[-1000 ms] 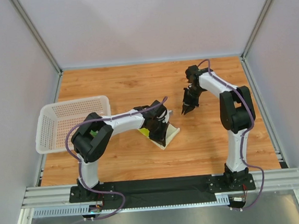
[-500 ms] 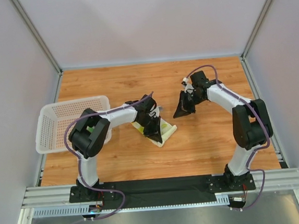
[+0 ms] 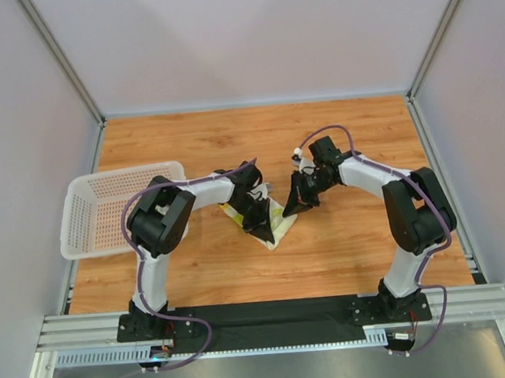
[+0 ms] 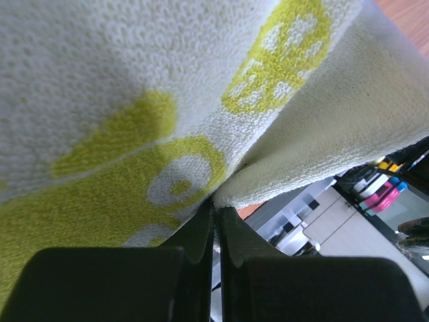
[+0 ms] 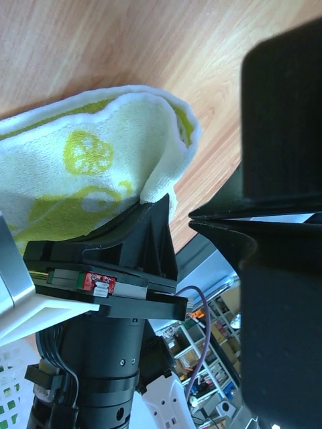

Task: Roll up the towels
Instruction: Roll the towel

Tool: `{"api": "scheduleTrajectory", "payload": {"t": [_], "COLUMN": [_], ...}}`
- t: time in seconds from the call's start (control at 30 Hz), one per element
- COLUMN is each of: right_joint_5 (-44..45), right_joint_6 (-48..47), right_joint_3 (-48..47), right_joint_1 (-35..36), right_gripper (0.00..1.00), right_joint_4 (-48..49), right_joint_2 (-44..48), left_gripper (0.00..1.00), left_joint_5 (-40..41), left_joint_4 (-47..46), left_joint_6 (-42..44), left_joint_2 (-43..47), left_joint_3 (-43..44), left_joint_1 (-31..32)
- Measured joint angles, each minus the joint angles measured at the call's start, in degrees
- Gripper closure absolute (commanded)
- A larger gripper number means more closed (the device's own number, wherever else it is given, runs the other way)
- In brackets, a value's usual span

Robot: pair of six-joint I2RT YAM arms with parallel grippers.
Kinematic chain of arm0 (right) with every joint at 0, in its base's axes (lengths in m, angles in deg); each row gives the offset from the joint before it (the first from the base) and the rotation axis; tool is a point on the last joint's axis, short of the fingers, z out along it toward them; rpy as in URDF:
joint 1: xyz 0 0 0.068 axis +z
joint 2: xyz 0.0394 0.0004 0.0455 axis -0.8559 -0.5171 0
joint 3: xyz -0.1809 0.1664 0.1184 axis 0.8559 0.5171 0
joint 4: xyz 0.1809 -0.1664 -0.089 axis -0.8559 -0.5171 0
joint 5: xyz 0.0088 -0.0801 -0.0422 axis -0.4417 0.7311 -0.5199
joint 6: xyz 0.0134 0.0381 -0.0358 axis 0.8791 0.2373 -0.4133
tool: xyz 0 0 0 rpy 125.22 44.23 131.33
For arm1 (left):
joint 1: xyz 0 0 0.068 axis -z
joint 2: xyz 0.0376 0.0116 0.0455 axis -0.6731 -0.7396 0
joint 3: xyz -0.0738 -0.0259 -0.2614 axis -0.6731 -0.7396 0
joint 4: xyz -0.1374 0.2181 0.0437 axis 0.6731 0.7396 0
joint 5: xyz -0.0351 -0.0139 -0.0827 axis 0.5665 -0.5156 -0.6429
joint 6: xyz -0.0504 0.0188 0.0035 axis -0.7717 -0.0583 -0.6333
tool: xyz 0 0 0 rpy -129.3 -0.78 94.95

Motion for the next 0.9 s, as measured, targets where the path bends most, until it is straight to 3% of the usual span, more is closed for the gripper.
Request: {"api": "scheduleTrajectory", "payload": {"t": [0.9], "right_joint_5": [2.64], "right_joint_6": [1.62], "right_joint_3": [3.37], "right_joint_1": [-0.09], "right_gripper": [1.0], "right_joint_4": [6.56], "right_joint_2": [-8.41], "left_gripper": [0.94], "left_joint_5": [-1.14], "left_joint_4": [1.86], "left_joint_6": [0.52], "left_joint_2": [-1.38], "left_joint_3": [1.4], "left_joint_1": [-0.44]}}
